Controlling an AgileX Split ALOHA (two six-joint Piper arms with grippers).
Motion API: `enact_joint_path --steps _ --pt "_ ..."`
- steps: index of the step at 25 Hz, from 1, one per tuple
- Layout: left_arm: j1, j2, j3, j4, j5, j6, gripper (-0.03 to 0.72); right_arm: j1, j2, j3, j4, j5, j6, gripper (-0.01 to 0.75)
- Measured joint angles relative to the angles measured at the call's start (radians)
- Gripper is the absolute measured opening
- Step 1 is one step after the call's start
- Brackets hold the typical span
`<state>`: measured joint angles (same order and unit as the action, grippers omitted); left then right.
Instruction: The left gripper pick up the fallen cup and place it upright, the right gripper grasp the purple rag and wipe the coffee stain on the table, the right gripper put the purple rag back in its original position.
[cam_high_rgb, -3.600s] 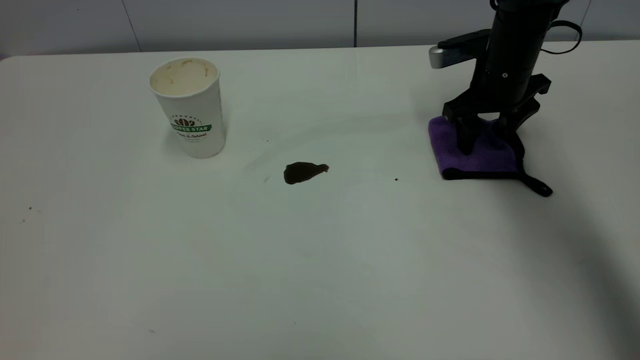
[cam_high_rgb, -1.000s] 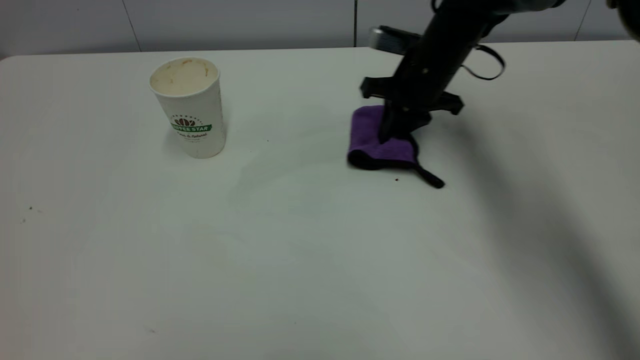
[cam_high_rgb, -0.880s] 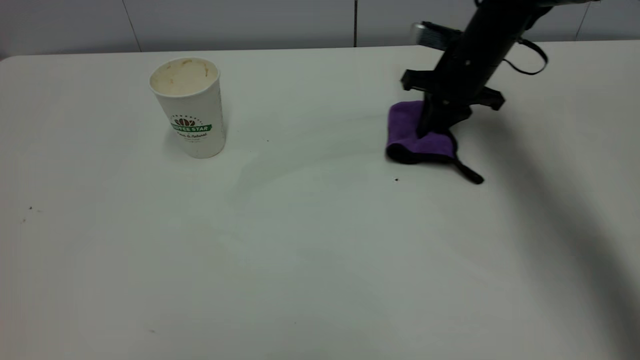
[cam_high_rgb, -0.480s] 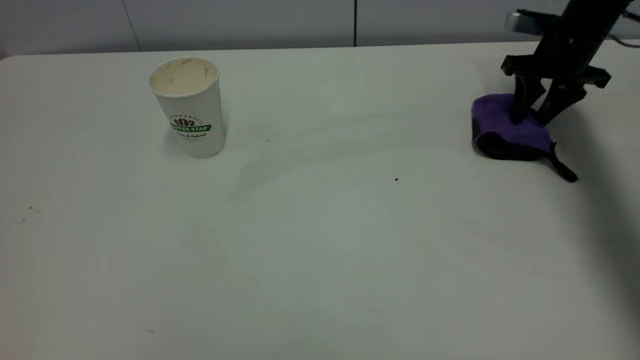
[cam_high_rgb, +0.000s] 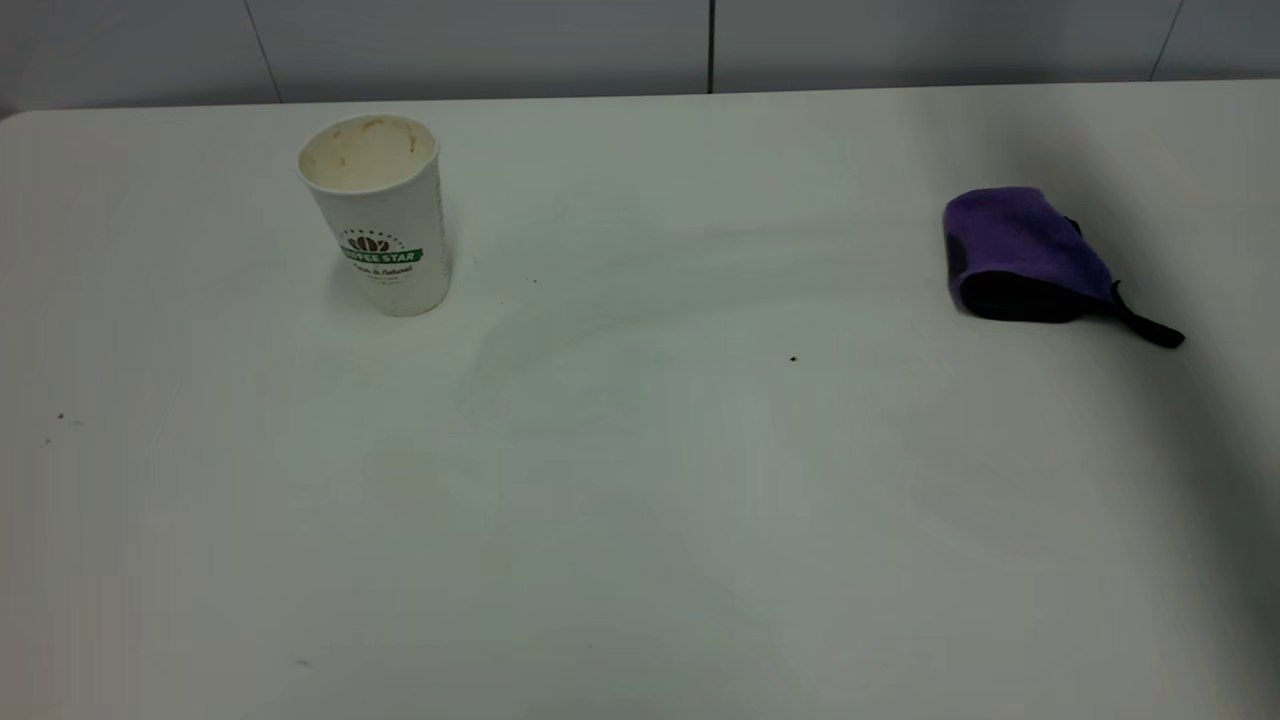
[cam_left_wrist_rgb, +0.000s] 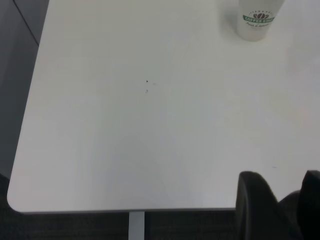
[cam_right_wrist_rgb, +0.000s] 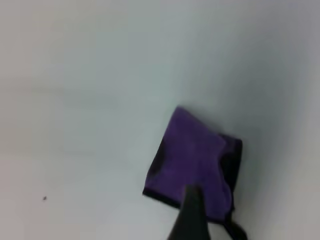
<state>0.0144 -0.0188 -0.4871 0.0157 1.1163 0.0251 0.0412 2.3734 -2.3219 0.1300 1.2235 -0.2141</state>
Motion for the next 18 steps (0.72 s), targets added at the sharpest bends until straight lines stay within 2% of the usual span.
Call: enact_joint_path --steps 10,18 --pt "0.000 0.000 0.000 0.000 0.000 0.000 0.240 0.030 -0.752 0.617 0.031 0.014 0.007 0.713" --pt "0.000 0.000 0.000 0.000 0.000 0.000 0.240 0.030 -1.233 1.094 -0.013 0.019 0.122 0.684"
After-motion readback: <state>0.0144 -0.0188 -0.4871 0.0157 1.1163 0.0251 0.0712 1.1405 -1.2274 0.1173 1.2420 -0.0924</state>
